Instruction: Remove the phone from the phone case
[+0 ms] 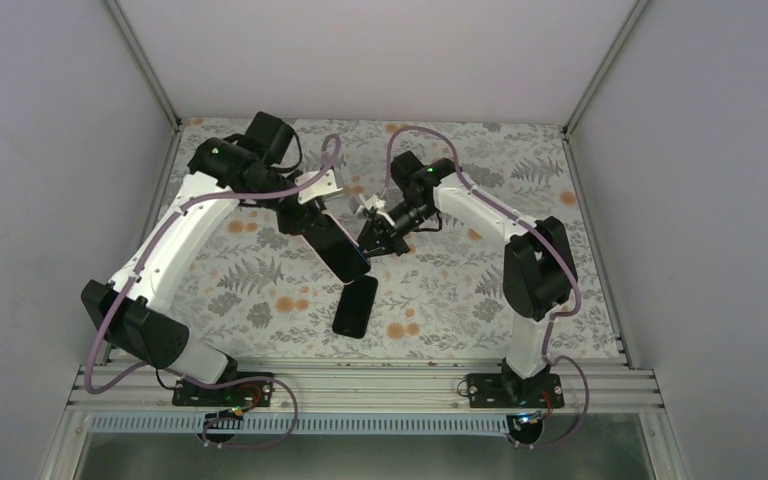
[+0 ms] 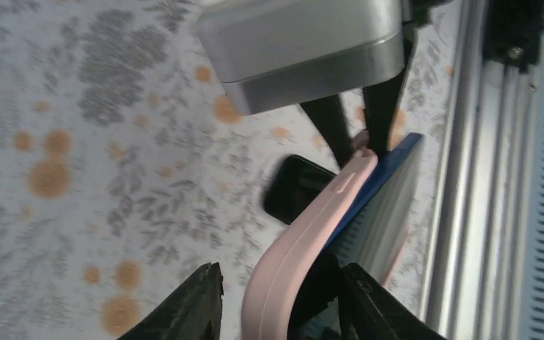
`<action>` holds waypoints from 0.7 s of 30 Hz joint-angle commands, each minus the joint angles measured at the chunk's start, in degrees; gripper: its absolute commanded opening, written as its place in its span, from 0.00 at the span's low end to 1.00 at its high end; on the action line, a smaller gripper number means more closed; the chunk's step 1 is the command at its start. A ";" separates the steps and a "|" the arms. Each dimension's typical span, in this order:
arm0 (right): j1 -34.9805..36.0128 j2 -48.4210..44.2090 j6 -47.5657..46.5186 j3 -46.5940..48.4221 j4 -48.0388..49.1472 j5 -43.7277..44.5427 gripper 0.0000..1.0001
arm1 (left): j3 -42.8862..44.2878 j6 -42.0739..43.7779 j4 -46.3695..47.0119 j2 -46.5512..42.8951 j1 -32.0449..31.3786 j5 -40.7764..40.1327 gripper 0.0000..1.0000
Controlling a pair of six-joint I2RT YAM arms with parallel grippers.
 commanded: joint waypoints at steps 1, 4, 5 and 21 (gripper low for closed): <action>-1.87 -4.84 9.18 -1.76 1.97 -8.75 0.03 | 3.04 2.33 15.40 0.24 2.31 -7.23 0.49; -4.90 -7.97 21.28 -4.63 12.87 -4.83 0.03 | 3.53 2.29 14.15 -0.85 2.29 -8.65 0.61; -5.84 -8.98 24.66 -5.34 15.94 -3.82 0.03 | 4.00 2.10 13.80 -1.29 2.29 -9.33 0.62; -13.18 -15.29 65.15 -6.13 47.44 20.45 0.03 | -11.81 -4.90 37.03 -8.23 -9.66 -33.60 0.80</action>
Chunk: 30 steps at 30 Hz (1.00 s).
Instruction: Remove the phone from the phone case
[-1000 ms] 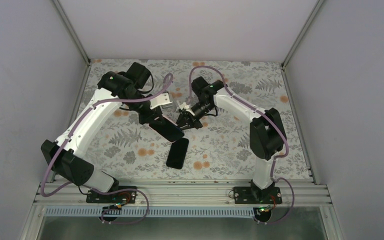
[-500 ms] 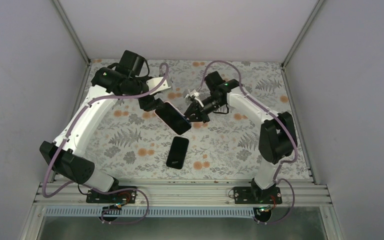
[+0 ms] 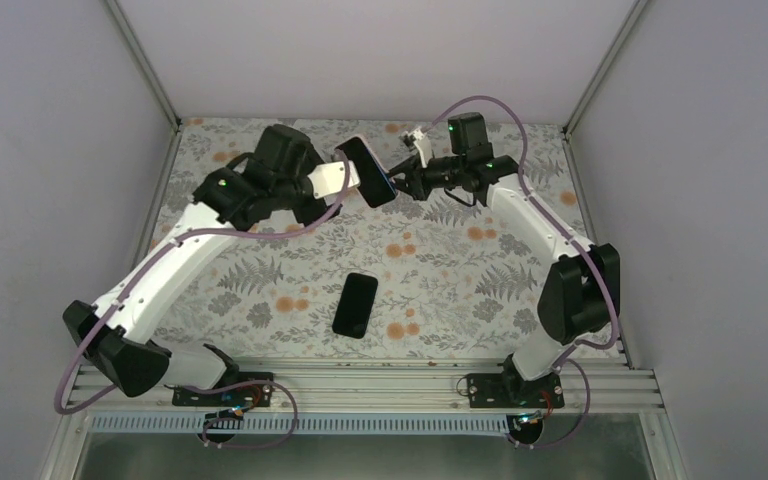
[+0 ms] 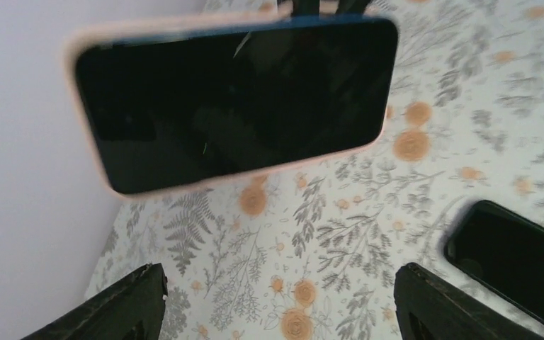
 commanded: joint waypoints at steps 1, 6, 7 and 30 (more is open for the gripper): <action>0.19 -2.10 14.08 2.57 10.80 7.80 0.03 | -7.50 -0.88 15.18 -0.06 -1.58 -8.21 0.81; 0.35 -1.46 21.15 3.73 13.92 15.42 0.03 | -7.46 -1.43 25.05 3.52 -4.51 -9.31 0.81; 0.37 -1.47 21.97 3.82 14.40 16.48 0.03 | -7.27 -1.43 26.62 4.41 -4.96 -8.90 0.81; 0.60 -0.65 25.33 5.58 16.50 22.87 0.03 | -5.87 -7.09 42.88 13.15 -6.49 -6.85 0.79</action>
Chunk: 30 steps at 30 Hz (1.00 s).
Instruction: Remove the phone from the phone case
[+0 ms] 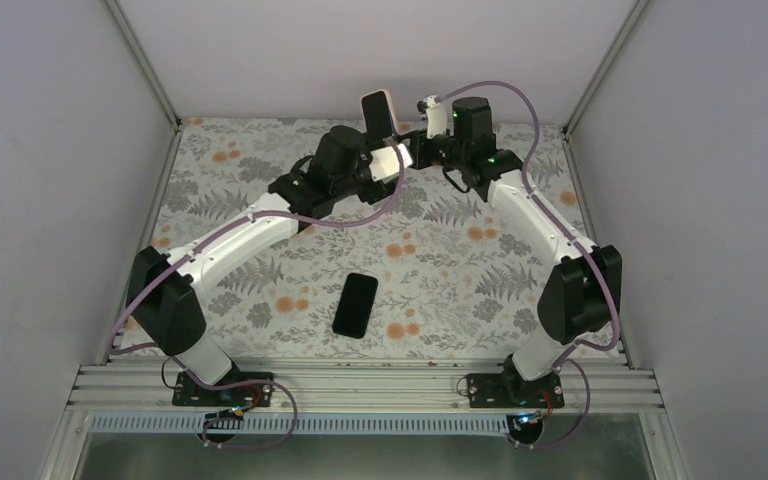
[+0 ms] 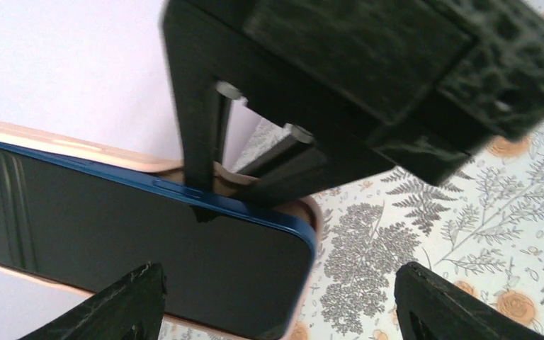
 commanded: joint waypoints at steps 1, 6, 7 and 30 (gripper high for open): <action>0.67 -0.39 1.18 1.97 5.16 -0.17 0.03 | 0.28 -2.06 5.50 -1.79 0.55 -1.82 0.79; 0.83 -0.36 1.59 2.13 5.40 -0.06 0.03 | 3.01 -2.17 4.62 1.40 0.75 -3.47 0.76; 0.86 -0.54 1.58 1.94 5.39 0.06 0.03 | 3.25 -2.31 4.47 1.84 0.82 -3.35 0.76; 1.03 -3.38 2.98 -1.81 7.59 -0.47 0.03 | -2.51 -1.09 21.38 -0.27 0.76 -20.16 0.47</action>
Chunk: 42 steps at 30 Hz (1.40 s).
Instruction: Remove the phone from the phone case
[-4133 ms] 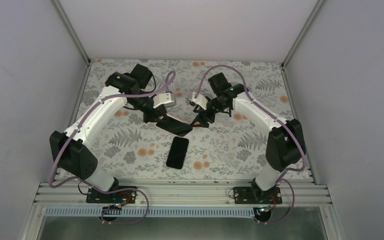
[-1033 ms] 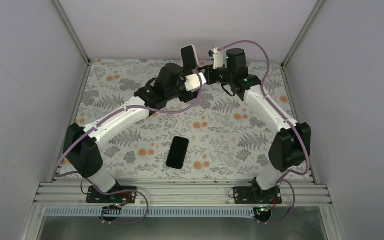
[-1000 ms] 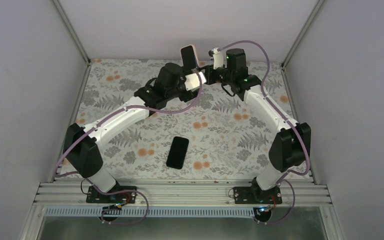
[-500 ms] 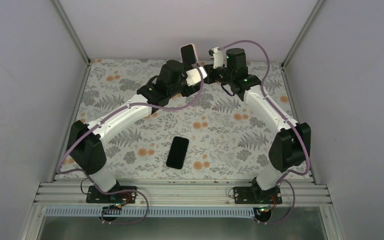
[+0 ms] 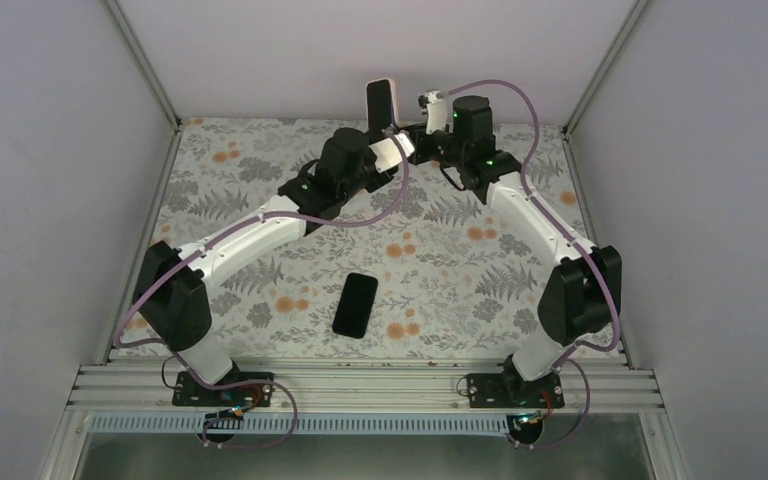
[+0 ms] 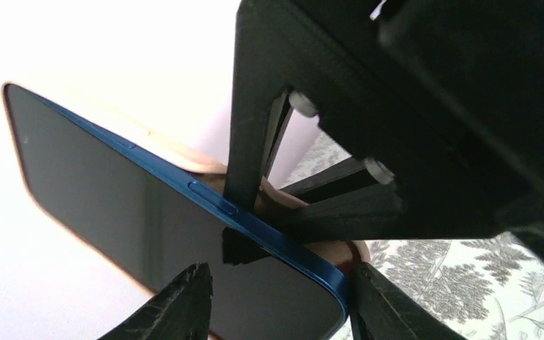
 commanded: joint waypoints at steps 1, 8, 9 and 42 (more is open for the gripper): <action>0.37 -2.95 1.61 -0.65 2.22 -2.06 0.03 | -3.90 3.10 14.99 -3.02 0.42 -14.24 0.42; 0.35 -1.83 6.84 -2.88 4.66 -12.02 0.03 | -16.28 21.66 47.22 -3.31 -2.19 -25.78 0.52; 0.37 -1.57 7.01 -2.88 4.85 -12.92 0.03 | -16.69 23.16 49.56 -2.68 -2.19 -26.16 0.52; 0.64 -2.41 8.77 -3.83 6.72 -23.82 0.03 | -19.19 51.26 92.33 12.10 -5.66 -28.25 0.16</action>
